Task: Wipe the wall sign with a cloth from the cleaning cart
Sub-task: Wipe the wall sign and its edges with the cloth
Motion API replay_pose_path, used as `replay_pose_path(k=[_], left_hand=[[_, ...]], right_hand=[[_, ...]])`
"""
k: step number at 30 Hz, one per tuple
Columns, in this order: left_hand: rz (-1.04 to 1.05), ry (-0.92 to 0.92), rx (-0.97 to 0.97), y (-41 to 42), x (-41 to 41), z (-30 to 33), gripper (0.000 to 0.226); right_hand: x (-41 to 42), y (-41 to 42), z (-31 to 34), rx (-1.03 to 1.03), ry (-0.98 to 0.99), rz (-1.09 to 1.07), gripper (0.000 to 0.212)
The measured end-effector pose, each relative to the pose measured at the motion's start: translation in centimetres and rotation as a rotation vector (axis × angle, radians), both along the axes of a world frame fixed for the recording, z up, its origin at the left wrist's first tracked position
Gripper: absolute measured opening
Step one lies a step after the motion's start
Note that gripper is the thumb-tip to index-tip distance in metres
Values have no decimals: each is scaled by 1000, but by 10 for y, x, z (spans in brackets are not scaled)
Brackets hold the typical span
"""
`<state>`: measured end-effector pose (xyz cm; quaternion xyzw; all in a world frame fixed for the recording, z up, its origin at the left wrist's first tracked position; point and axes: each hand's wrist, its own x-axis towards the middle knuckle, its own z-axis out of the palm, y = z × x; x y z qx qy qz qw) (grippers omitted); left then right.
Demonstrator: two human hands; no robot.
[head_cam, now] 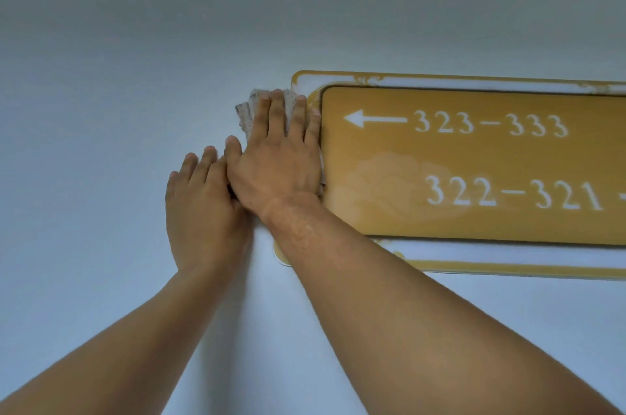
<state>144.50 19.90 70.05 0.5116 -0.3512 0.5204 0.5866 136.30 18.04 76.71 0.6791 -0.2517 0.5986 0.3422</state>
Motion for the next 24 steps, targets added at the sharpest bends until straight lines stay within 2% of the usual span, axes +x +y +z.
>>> replay_pose_path(k=[6, 11, 15, 20, 24], left_hand=[[-61, -24, -9, 4, 0, -16, 41], [-32, -19, 28, 8, 5, -31, 43], [-54, -21, 22, 11, 2, -45, 51], [-50, 5, 24, 14, -1, -49, 54], [-79, -2, 13, 14, -4, -48, 47]], right_hand=[[-2, -1, -25, -12, -15, 66, 68], [-4, -1, -44, 15, -16, 94, 83], [-10, -4, -62, -4, -4, 154, 72], [-14, -3, -68, 41, 49, 123, 71], [-15, 0, -61, 57, 110, -11, 76]])
